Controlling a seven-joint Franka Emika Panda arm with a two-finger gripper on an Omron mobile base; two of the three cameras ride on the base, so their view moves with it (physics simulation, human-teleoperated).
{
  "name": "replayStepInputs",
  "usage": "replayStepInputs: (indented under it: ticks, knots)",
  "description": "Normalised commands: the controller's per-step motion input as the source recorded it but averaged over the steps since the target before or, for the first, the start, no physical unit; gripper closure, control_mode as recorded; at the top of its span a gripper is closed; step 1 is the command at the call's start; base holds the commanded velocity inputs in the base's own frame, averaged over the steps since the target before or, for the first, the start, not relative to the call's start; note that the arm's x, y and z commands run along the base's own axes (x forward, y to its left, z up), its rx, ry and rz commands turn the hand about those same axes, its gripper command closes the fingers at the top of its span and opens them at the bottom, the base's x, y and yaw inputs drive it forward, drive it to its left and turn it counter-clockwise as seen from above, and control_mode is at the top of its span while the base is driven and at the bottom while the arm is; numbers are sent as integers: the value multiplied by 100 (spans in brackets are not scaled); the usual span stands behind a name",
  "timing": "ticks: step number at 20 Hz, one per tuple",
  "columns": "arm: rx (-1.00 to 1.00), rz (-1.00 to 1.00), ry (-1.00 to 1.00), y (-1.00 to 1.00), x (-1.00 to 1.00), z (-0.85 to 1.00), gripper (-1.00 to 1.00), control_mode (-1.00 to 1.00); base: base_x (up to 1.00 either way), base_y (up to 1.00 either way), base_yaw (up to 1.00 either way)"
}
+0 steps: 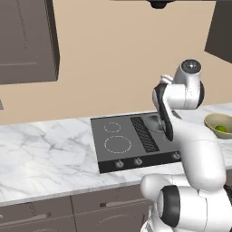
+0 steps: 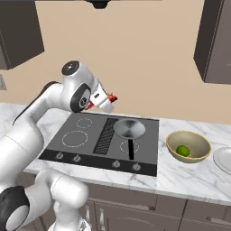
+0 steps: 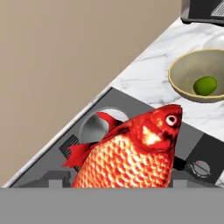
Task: Place the fish on the plate and place the lime on the same plate.
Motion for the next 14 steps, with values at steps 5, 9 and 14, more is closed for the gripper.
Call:
replayStepInputs:
  ticks: [5, 9, 14]
  knots:
    - [0, 0, 0, 0, 0, 0, 100, -100, 0, 0, 0]
    - [0, 0, 0, 0, -22, 0, 100, -100, 0, 0, 0]
    - [-1, 0, 0, -3, -51, -6, 100, 100, -40, -16, 0]
